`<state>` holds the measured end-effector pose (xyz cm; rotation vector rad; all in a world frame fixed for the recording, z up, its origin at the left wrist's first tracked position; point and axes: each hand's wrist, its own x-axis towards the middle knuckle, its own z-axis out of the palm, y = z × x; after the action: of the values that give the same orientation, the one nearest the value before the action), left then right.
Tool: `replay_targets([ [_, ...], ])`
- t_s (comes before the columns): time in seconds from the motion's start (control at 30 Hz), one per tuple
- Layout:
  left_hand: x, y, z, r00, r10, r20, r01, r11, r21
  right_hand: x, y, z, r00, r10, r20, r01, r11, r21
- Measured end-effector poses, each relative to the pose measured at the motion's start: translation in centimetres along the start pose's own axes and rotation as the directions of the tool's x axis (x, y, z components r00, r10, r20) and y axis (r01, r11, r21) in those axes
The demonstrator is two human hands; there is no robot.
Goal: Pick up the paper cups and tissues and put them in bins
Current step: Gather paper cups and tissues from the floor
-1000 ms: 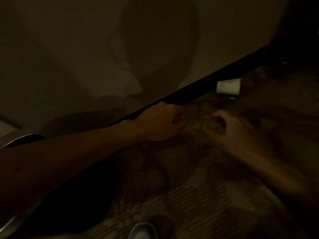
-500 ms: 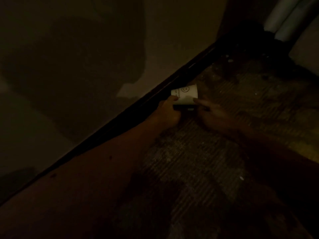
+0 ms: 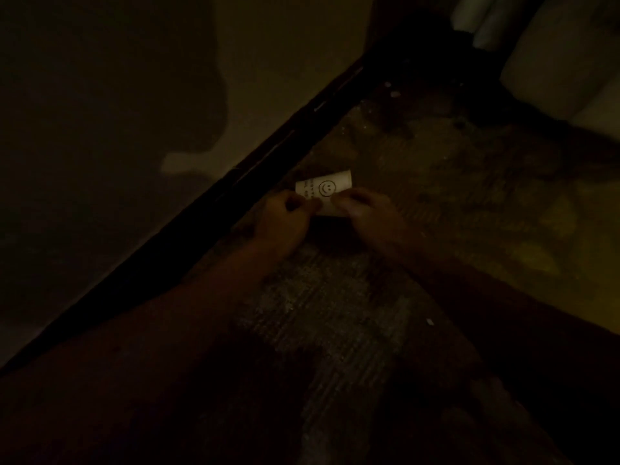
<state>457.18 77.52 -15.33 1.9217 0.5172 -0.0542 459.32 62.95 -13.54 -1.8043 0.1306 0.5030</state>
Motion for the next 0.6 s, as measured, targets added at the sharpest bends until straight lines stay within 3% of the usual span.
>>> replay_targets([
  [0.17, -3.9, -0.7, 1.9, 0.999, -0.048, -0.01, 0.048, 0.999, 0.001, -3.2, 2.7, -2.5, 0.978, 0.079, -0.196, -0.1, 0.99, -0.098],
  [0.27, -6.8, -1.4, 3.7, 0.999, 0.044, -0.003, -0.043, 0.984, 0.175, -6.8, 5.3, -4.0, 0.967, 0.007, -0.256, -0.033, 0.995, -0.098],
  [0.33, -8.9, -1.1, 4.7, 0.989, 0.146, 0.008, -0.143, 0.952, 0.271, -9.9, 6.8, -5.5, 0.977, -0.003, -0.215, -0.007, 0.999, -0.045],
  [0.43, -12.3, 0.1, 6.1, 0.96, 0.228, 0.162, -0.266, 0.924, 0.276, -14.6, 8.9, -7.8, 0.985, 0.086, -0.147, -0.087, 0.996, 0.0],
  [0.6, -20.0, 1.0, 9.5, 0.849, 0.186, 0.495, -0.301, 0.94, 0.162, -23.8, 12.6, -11.2, 0.977, 0.198, -0.081, -0.189, 0.976, 0.111],
])
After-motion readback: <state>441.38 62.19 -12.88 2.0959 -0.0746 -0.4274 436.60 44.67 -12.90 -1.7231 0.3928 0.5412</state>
